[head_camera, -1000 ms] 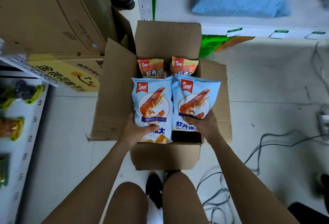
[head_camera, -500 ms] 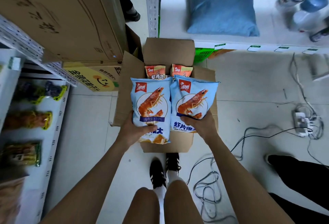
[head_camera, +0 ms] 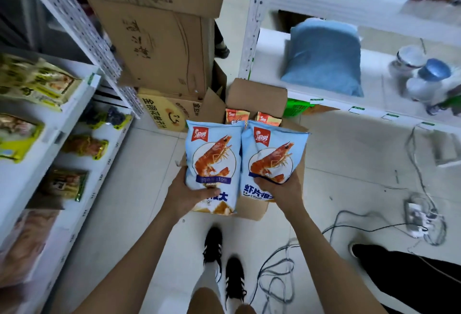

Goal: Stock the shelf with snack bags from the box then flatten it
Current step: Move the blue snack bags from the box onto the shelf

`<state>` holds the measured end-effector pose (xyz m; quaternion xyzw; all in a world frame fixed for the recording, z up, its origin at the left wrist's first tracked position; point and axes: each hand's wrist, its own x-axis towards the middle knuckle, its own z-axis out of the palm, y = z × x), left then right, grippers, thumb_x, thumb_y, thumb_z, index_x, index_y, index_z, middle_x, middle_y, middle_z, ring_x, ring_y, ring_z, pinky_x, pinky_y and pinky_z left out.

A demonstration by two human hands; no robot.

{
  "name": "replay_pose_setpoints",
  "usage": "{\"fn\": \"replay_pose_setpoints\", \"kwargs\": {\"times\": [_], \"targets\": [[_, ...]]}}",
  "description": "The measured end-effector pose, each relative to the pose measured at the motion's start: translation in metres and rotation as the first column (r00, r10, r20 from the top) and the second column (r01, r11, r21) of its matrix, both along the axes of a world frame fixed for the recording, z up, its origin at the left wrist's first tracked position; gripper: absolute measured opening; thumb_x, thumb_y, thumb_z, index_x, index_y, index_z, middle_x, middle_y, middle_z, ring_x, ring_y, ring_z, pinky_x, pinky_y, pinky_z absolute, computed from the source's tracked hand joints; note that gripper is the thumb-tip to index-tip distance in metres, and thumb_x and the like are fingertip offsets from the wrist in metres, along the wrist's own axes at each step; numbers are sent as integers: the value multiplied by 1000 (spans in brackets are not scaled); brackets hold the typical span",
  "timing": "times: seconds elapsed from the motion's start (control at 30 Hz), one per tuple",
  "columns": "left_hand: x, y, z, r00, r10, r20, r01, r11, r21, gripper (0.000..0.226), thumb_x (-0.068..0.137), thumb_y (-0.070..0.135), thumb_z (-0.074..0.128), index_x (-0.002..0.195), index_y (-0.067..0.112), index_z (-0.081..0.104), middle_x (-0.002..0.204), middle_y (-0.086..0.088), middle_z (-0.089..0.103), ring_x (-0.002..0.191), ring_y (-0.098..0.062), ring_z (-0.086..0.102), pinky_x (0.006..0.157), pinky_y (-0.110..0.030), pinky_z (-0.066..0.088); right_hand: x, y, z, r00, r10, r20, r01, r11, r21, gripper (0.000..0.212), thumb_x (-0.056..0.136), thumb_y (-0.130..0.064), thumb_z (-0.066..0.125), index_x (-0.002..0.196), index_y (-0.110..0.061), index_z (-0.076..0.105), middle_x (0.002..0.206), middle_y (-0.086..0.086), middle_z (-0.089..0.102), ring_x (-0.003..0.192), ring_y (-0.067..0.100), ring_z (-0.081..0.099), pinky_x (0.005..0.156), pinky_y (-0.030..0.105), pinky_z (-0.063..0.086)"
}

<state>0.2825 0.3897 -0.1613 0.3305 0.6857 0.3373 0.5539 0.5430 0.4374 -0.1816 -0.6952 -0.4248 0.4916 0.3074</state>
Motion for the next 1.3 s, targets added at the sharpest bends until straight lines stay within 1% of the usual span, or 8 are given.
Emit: {"fn": "replay_pose_setpoints", "kwargs": {"times": [0.2, 0.37, 0.63, 0.8, 0.87, 1.0, 1.2, 1.3], "targets": [[-8, -87, 28, 986, 166, 30, -166, 986, 3, 81, 39, 38, 97, 111, 32, 61, 105, 10, 74, 94, -13, 72, 82, -39, 60, -15, -46, 23, 991, 137, -7, -137, 991, 7, 82, 45, -42, 94, 119, -29, 60, 106, -7, 74, 95, 15, 72, 81, 48, 60], [-36, -163, 48, 959, 283, -13, -283, 959, -14, 74, 45, 35, 97, 108, 35, 58, 100, 14, 74, 91, -11, 72, 77, -32, 59, -59, -95, 48, 968, 244, -51, -242, 969, 43, 63, 51, -24, 92, 107, -29, 64, 98, -8, 75, 91, 14, 72, 78, 46, 60], [-99, -295, 82, 857, 506, -94, -508, 862, 8, 76, 49, 33, 97, 110, 35, 52, 103, 10, 72, 91, -13, 71, 79, -34, 59, -157, -176, 85, 864, 496, -85, -488, 867, 101, 69, 50, -32, 91, 111, -32, 60, 105, -16, 72, 100, 6, 67, 87, 36, 55], [-119, -383, 106, 691, 717, -87, -713, 697, 77, 70, 50, 19, 97, 106, 31, 58, 100, 10, 73, 80, 1, 70, 63, -14, 54, -222, -223, 109, 720, 689, -76, -678, 723, 134, 57, 52, -21, 91, 102, -29, 64, 98, -12, 74, 98, 10, 69, 84, 30, 55], [-122, -418, 115, 602, 795, -72, -790, 607, 90, 72, 45, 24, 99, 104, 33, 58, 98, 10, 74, 82, 0, 71, 71, -19, 56, -246, -244, 118, 655, 752, -76, -741, 659, 127, 70, 44, -32, 89, 108, -29, 61, 101, -13, 73, 98, 9, 68, 88, 35, 54], [-120, -486, 128, 432, 902, -28, -894, 432, 117, 82, 37, 33, 99, 107, 32, 58, 101, 7, 75, 90, -15, 73, 84, -42, 59, -284, -289, 137, 496, 866, -67, -853, 500, 151, 67, 54, -21, 91, 110, -31, 55, 104, -16, 70, 97, 5, 65, 86, 30, 51], [-107, -573, 155, 196, 980, -16, -959, 196, 207, 69, 51, 18, 97, 108, 23, 58, 101, 2, 75, 86, -14, 74, 75, -32, 60, -333, -365, 163, 317, 945, -80, -925, 327, 192, 64, 59, -17, 90, 111, -32, 56, 101, -18, 67, 96, 3, 62, 76, 23, 47], [-109, -617, 169, 113, 994, -7, -963, 111, 245, 71, 48, 20, 98, 107, 25, 59, 100, 5, 75, 87, -15, 74, 76, -35, 60, -357, -404, 175, 244, 966, -87, -943, 257, 209, 61, 59, -19, 91, 105, -35, 55, 102, -16, 68, 98, 6, 62, 84, 30, 47]]}}
